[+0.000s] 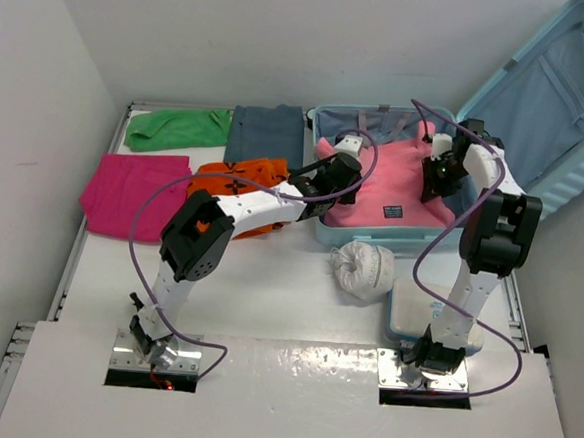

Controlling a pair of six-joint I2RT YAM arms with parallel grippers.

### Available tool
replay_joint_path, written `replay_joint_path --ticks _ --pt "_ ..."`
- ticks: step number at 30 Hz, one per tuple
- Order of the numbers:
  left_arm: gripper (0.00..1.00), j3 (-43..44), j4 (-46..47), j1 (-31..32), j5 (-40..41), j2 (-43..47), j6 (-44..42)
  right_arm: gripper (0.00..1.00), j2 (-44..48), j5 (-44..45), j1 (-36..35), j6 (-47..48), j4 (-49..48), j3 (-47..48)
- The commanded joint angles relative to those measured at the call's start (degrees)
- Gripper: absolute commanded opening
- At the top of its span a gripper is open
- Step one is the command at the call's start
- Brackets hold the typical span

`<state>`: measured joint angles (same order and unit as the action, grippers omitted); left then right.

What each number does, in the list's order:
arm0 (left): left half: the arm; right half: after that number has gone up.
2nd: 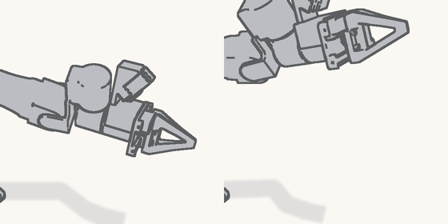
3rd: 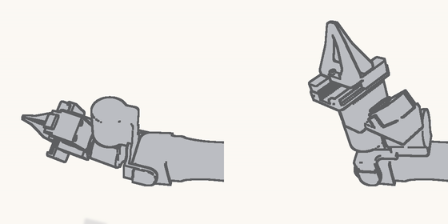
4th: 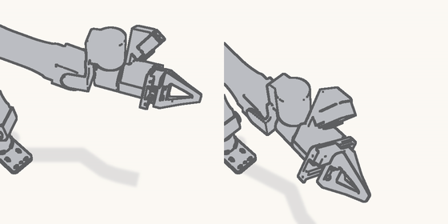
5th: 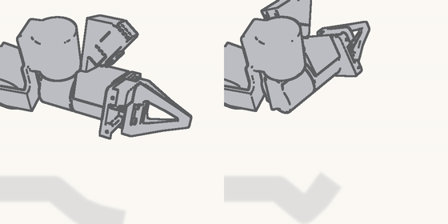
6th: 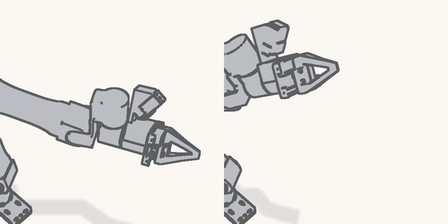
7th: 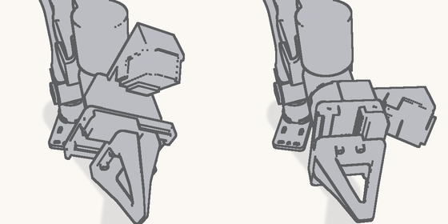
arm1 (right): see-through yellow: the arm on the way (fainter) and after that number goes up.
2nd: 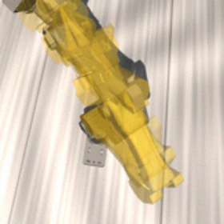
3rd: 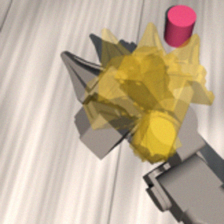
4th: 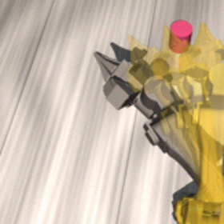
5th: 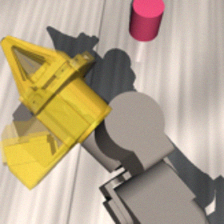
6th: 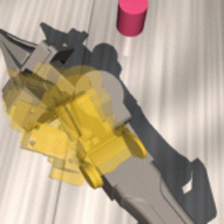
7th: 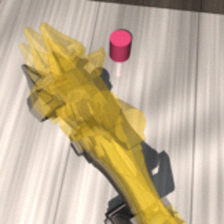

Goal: Pack the luggage

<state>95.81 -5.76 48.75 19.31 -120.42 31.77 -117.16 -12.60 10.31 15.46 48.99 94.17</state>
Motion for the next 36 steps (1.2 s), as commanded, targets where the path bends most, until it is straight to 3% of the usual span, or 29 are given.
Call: replay_joint_path --ticks 1,5,6,8,10,17,20,24,27,29,32,36 --pt "0.38 0.1 0.8 0.0 -1.3 0.4 -1.7 0.27 -0.5 2.0 -1.5 -0.1 -0.4 2.6" --pt "0.65 0.1 1.5 -0.6 -4.0 1.0 -3.2 0.54 0.5 2.8 -1.9 -1.6 -0.1 2.9" --pt "0.69 0.1 2.1 -0.6 -4.8 1.8 -3.2 0.58 1.1 2.8 -2.0 -1.8 0.3 2.9" --pt "0.8 0.1 2.7 -1.1 -5.7 3.5 -4.6 0.75 2.8 3.0 -1.7 -2.5 0.9 2.4" --pt "0.82 0.6 2.7 -1.1 -6.5 4.8 -5.8 0.91 6.1 3.8 -1.3 -3.6 0.8 2.4" --pt "0.85 0.7 2.2 -0.1 -2.2 14.2 -11.3 0.94 15.1 1.9 -0.3 -5.6 2.2 8.0" --pt "0.88 -0.1 -1.6 -1.8 -9.4 19.3 -13.6 0.94 18.3 -0.9 0.3 -6.1 4.5 11.0" --pt "1.0 -10.5 -4.2 -3.0 -22.8 30.0 -15.9 0.89 22.6 -7.3 3.1 -7.9 10.5 12.4" --pt "1.0 -17.6 -7.9 -3.0 -34.6 38.9 -15.0 0.88 27.2 -10.9 5.2 -9.1 13.4 8.4" --pt "1.0 -25.9 -8.5 -3.0 -38.2 44.0 -14.4 0.88 32.1 -11.7 5.9 -9.6 14.3 2.4" --pt "1.0 -36.6 -7.1 0.8 -38.9 53.4 -13.6 0.88 38.8 -12.1 7.3 -9.2 13.4 -6.5" --pt "1.0 -44.0 -4.4 7.8 -36.4 56.9 -14.3 0.88 44.6 -11.7 8.8 -9.2 13.8 -13.7"
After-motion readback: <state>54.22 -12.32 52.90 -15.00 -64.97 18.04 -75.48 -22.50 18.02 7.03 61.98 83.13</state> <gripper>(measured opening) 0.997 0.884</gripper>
